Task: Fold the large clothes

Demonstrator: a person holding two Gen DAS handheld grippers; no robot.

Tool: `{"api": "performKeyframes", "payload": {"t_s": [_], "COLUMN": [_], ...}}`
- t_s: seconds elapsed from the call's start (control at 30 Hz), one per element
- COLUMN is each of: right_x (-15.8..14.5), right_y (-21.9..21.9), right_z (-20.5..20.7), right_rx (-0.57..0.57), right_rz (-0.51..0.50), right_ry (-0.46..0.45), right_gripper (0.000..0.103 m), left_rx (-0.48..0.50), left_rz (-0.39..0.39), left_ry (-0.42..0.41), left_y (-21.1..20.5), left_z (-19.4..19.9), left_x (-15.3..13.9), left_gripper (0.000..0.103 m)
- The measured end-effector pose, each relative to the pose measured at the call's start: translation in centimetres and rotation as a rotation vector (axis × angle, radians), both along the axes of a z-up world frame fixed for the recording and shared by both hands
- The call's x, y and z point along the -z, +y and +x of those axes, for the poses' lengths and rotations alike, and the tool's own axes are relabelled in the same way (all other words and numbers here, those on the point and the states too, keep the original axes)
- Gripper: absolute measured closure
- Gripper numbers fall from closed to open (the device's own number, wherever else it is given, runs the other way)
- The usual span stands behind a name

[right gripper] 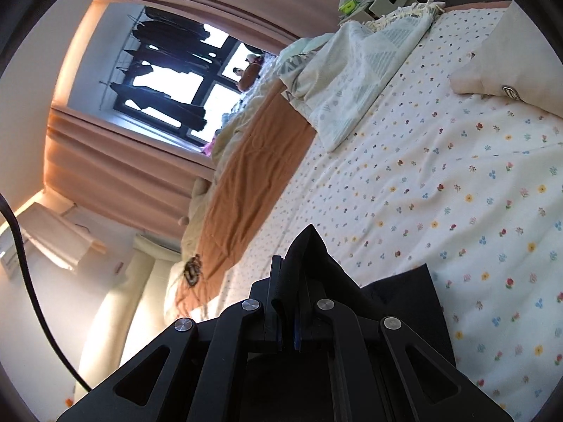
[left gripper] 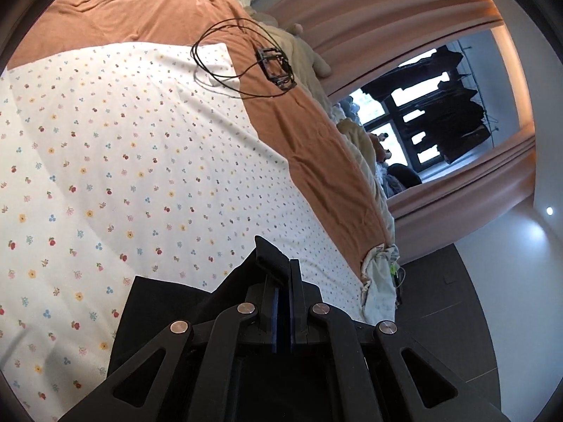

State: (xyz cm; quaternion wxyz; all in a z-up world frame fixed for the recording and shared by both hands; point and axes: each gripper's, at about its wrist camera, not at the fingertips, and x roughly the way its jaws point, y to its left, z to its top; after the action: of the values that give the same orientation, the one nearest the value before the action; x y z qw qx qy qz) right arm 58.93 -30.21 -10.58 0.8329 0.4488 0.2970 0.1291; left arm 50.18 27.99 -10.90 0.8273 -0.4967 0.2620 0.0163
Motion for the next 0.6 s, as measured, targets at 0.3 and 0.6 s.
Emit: {"api": "performKeyframes", "payload": {"t_s": [0.3,0.6], "right_x": [-0.4,0.8], "right_y": [-0.3,-2.6], "right_z": [-2.1,-8.6], "right_rx": [0.004,-0.010], "right_rz": [-0.076,-0.228], "right_ry": [0.015,0.113], "right_gripper": [0.032,0.032], "left_rx": [-0.030,0.028], "left_rz": [0.060,0.064], "left_ry": [-0.029,0.063], "left_y": [-0.5,0.4], "left_z": [-1.9,-7.4], "left_x": [-1.8,-0.3], "left_gripper": [0.003,0.015]}}
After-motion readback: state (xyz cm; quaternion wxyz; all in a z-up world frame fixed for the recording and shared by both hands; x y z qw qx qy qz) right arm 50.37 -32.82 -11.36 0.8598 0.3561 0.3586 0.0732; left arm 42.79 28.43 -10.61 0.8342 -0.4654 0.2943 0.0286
